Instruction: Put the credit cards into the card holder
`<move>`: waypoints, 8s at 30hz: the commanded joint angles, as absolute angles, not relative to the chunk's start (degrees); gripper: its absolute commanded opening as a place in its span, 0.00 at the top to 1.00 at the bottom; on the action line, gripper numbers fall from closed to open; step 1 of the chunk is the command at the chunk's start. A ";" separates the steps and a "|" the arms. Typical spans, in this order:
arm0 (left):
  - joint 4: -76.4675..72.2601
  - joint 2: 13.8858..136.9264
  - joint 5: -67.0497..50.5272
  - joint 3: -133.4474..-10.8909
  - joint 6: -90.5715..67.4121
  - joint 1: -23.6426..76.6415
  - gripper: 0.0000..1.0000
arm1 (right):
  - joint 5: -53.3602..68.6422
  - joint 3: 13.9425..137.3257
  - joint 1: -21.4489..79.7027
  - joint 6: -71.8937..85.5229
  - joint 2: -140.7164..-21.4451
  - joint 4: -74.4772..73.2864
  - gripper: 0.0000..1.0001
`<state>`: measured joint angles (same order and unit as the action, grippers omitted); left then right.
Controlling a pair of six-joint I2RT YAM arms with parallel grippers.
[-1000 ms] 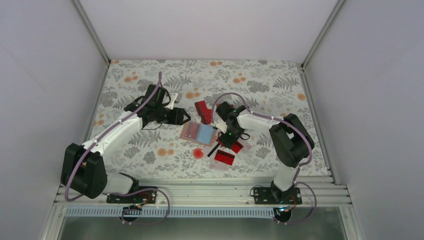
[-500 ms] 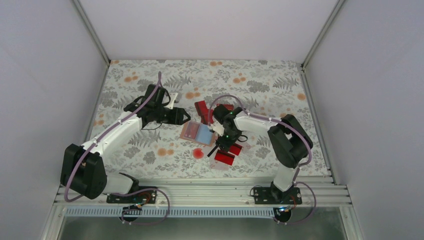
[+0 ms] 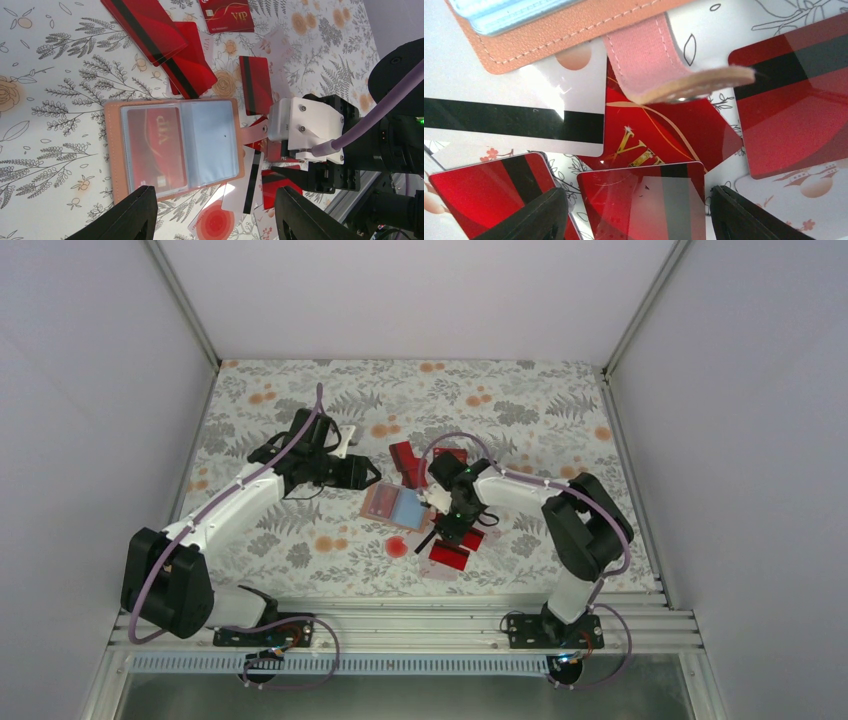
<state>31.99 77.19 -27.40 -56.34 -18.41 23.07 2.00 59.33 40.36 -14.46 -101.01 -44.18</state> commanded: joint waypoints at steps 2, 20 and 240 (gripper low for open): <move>32.52 76.58 -26.77 -57.49 -17.40 23.38 0.40 | -2.86 54.24 36.87 -17.62 -104.92 -44.30 0.28; 32.29 76.29 -26.48 -56.95 -17.36 23.38 0.40 | 1.17 54.30 34.19 -19.33 -107.13 -44.62 0.36; 24.19 75.35 -25.42 -55.12 -20.80 27.51 0.41 | 4.19 58.67 42.79 -14.46 -103.89 -49.09 0.18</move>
<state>25.34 75.18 -25.28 -55.70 -20.60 27.29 2.44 61.67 41.89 -15.07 -102.26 -47.72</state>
